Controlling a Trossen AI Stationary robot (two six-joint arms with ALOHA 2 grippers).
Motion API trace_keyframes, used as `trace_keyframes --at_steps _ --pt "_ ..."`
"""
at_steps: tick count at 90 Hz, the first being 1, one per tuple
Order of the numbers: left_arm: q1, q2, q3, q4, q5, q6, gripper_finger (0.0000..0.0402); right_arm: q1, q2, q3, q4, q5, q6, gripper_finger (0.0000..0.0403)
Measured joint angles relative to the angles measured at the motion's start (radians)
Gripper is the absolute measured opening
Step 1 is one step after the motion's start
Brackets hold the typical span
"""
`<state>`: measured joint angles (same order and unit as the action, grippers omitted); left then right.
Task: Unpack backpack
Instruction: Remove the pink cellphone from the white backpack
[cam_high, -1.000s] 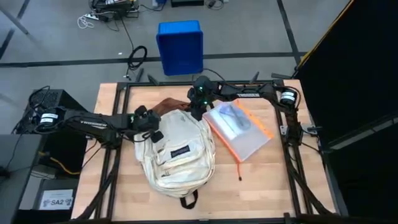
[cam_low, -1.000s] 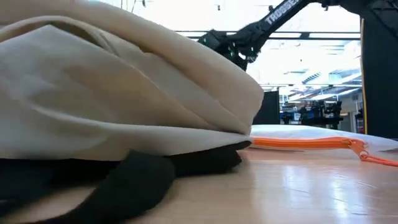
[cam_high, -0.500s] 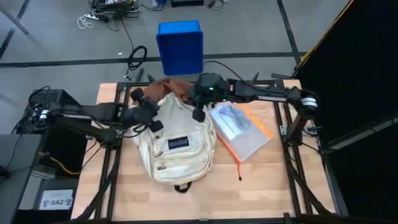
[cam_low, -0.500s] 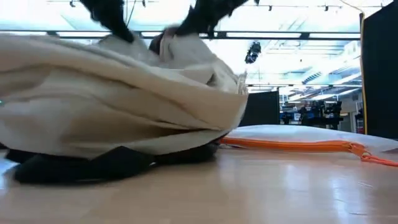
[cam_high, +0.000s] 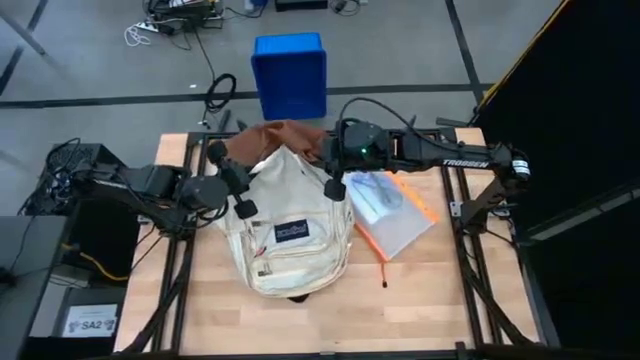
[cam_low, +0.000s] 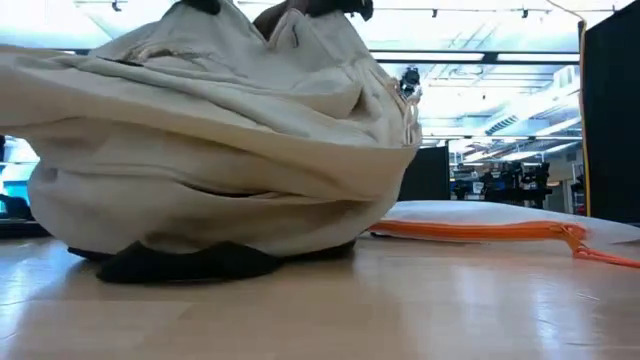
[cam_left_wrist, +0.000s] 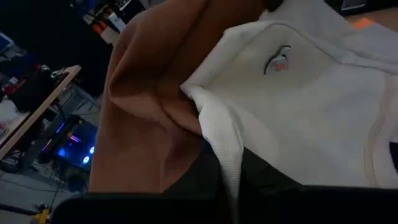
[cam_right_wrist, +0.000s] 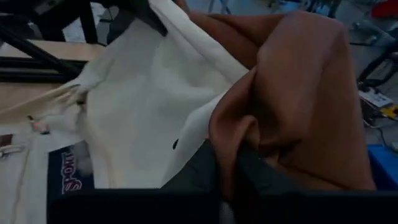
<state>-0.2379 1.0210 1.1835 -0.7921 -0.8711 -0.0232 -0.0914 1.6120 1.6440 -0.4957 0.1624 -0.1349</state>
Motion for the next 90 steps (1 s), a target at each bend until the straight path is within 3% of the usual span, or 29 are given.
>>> trace_keyframes --at_steps 33,46,58,75,90 --pt "-0.118 0.010 0.001 -0.030 -0.039 -0.051 0.0000 0.064 0.005 0.000 0.026 0.051 -0.021 0.0000" --pt "-0.098 0.009 0.001 -0.077 -0.068 -0.118 0.0000 0.067 0.017 -0.001 -0.010 0.083 0.003 0.0000" --pt "-0.168 0.034 -0.008 -0.087 -0.078 -0.128 0.0000 0.093 0.017 -0.002 -0.015 0.104 -0.012 0.0000" --pt "-0.166 0.050 -0.008 -0.072 -0.077 -0.192 0.0000 0.090 0.017 -0.002 -0.021 0.116 0.042 0.0000" --pt "-0.194 0.091 -0.011 -0.101 -0.110 -0.128 0.0000 0.128 0.024 -0.002 -0.006 0.151 -0.005 0.0000"
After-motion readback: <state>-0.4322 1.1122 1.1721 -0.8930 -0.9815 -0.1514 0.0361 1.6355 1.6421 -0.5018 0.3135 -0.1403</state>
